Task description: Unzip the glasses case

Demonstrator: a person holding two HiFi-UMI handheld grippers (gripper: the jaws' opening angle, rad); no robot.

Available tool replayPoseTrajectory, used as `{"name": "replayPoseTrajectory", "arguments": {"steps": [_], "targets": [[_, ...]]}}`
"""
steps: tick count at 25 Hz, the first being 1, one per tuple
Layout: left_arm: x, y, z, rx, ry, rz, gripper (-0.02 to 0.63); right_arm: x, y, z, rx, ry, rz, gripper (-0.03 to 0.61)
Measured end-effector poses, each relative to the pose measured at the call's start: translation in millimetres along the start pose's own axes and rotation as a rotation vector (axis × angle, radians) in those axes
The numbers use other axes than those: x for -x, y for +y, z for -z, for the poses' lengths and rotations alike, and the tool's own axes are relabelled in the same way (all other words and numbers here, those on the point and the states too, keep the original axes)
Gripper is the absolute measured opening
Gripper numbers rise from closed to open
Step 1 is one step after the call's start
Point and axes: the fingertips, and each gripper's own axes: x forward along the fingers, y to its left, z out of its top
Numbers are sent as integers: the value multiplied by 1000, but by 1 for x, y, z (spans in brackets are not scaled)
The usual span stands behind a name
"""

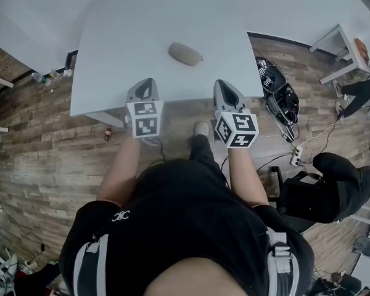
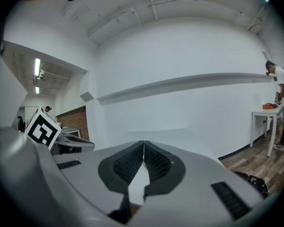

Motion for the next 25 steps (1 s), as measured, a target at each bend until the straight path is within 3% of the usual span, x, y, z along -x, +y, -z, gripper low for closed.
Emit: {"name": "replayPoseTrajectory", "arguments": {"steps": [8, 17, 20, 25], "targets": [[-101, -10, -55, -25, 32, -3, 3, -89, -74, -33, 7, -4, -58, 14], [-195, -30, -98, -70, 94, 68, 3, -169, -153, -38, 3, 74, -149, 14], [-221, -54, -96, -147, 172, 194, 3, -189, -171, -36, 13, 106, -204, 14], [-244, -93, -72, -389, 321, 434, 5, -211, -187, -21, 14, 159, -291, 14]]}}
